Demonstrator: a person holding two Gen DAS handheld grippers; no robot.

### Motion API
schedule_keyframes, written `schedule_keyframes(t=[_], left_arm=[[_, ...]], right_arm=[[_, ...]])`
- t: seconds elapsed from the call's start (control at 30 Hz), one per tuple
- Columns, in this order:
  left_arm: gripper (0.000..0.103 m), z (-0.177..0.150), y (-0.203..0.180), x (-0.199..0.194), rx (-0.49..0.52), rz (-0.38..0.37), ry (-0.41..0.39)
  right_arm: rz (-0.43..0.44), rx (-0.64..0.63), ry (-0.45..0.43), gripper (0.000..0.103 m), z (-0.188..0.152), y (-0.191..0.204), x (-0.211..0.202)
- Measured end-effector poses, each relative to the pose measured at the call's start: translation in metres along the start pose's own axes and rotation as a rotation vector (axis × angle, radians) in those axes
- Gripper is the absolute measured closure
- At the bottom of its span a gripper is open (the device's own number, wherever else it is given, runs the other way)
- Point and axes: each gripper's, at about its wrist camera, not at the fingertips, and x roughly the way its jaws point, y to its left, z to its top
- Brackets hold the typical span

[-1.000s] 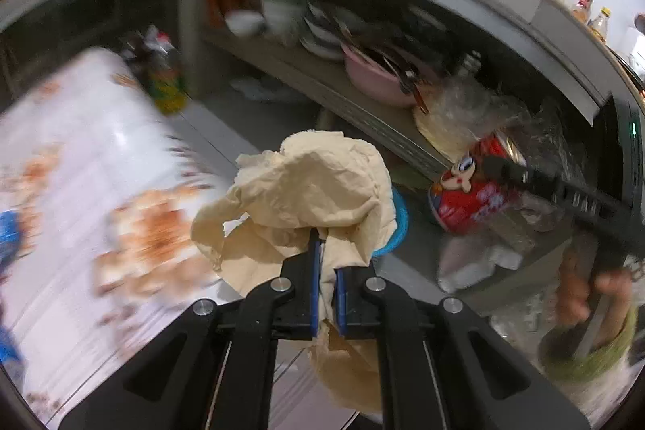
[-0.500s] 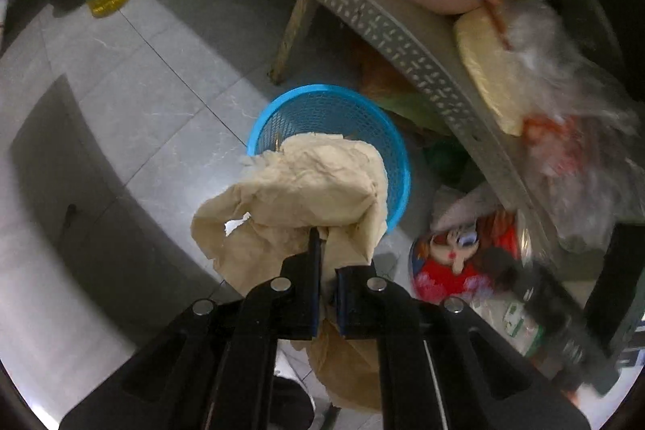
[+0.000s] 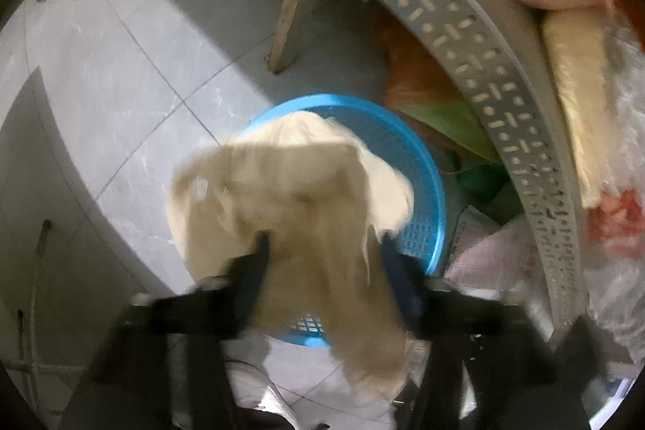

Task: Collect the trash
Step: 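Carry the tan cloth and red can over the blue wastebasket and open both grippers, then return both grippers to the table over the remaining trash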

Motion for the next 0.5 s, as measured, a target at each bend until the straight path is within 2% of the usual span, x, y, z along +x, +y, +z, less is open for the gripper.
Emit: schedule_keyframes(t=[0.1,0.23,0.5], left_arm=[[0.038,0.001,0.001,-0.001,-0.009,-0.027,0.000],[0.038,-0.002,-0.002,-0.016,-0.018,-0.066,-0.013],[0.036,-0.021,-0.010,-0.087,0.010,-0.166,-0.106]], right_arm=[[-0.004,0.003,0.010,0.036,-0.007,-0.003,0.001],[-0.004,0.004,-0.008,0.033,-0.012,-0.005,-0.014],[0.011,-0.007,-0.066,0.029,-0.028,0.006,-0.062]])
